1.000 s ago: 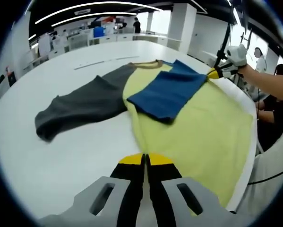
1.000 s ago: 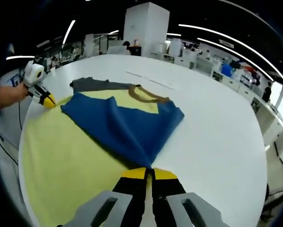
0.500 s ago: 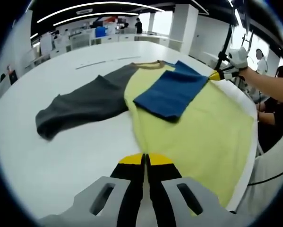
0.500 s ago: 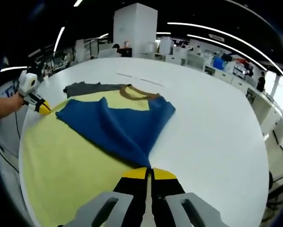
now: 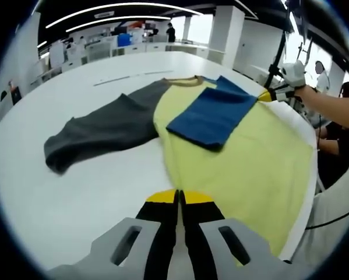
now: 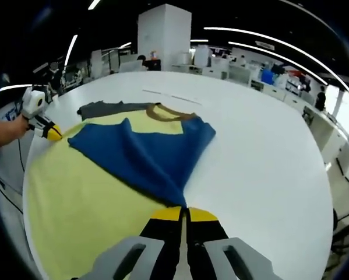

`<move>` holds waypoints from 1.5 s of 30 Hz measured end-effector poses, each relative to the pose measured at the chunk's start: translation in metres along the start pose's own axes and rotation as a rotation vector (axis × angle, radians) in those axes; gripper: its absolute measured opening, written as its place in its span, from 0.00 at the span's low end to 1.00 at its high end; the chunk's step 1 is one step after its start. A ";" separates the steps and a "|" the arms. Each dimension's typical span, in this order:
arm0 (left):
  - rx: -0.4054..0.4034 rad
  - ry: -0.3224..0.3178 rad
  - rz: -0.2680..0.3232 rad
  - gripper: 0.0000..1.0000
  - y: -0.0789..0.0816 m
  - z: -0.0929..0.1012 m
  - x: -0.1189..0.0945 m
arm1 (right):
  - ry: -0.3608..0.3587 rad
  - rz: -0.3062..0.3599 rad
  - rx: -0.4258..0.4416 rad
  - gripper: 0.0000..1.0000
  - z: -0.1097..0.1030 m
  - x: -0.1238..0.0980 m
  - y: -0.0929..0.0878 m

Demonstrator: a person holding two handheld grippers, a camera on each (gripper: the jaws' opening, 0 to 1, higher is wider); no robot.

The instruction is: Fold the garment on the visible template until the final outline fits inside the template.

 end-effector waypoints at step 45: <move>0.219 -0.079 0.159 0.11 0.149 0.050 0.020 | 0.059 0.078 0.004 0.03 0.001 -0.004 -0.006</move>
Point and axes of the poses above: the point that each gripper's makers call its tool centre point, and the gripper's own axes: x roughly forward along the fingers, z roughly to its right, y roughly out of its top, the point moved 6 cm from there along -x, roughly backward along the fingers, and after that the axes turned 12 degrees about -z, right-handed, at the moved point
